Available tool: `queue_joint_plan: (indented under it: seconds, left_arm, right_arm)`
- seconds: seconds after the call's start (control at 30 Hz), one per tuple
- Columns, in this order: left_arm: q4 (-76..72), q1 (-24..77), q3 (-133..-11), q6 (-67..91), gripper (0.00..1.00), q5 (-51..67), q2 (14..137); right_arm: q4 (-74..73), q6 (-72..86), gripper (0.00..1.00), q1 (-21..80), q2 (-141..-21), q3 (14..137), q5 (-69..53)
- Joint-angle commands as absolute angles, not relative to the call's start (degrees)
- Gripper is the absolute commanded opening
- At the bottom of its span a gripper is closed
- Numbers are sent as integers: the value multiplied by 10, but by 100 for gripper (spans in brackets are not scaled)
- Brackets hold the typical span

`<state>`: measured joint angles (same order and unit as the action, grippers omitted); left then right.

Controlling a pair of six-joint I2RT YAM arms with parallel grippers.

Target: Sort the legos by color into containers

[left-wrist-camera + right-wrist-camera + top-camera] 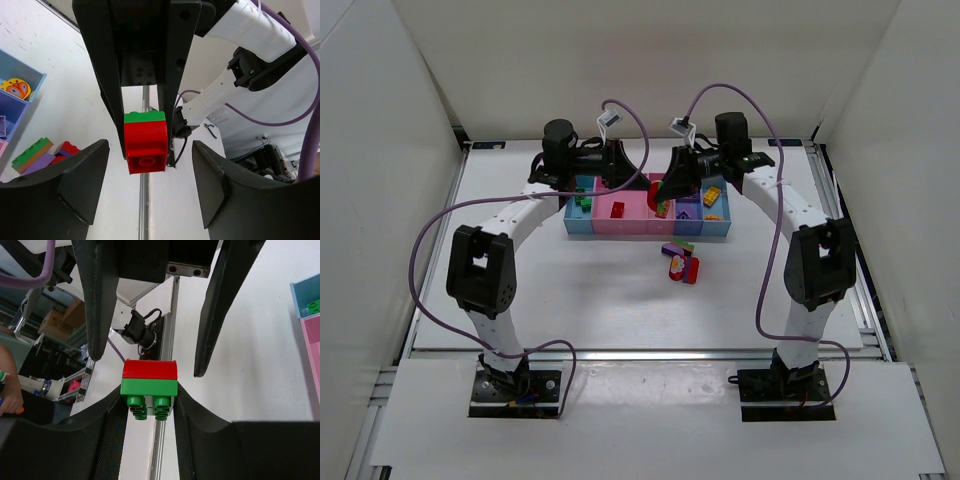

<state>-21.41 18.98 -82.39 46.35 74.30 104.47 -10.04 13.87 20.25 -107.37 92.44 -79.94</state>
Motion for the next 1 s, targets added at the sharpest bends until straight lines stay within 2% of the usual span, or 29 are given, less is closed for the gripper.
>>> queue_joint_plan:
  seconds: [0.0,0.27,0.5,0.6,0.77,0.97]
  left_arm:
    - [-223,197,-819,453,77,748,1009]
    - [-222,201,-817,450,67,753,1005]
    - [-222,203,-816,449,48,749,1005]
    - [-223,205,-817,450,45,746,1007]
    - [-223,207,-822,451,50,748,1009]
    - [-222,208,-825,451,48,750,1012]
  right_arm:
    - [-76,147,1,205,-1083,956,-811]
    - [-71,149,1,210,-1089,962,-806]
    - [-72,153,2,210,-1092,966,-802]
    - [-71,152,2,211,-1093,968,-802]
    - [-72,152,2,214,-1096,968,-800]
    - [-71,153,3,214,-1100,969,-799]
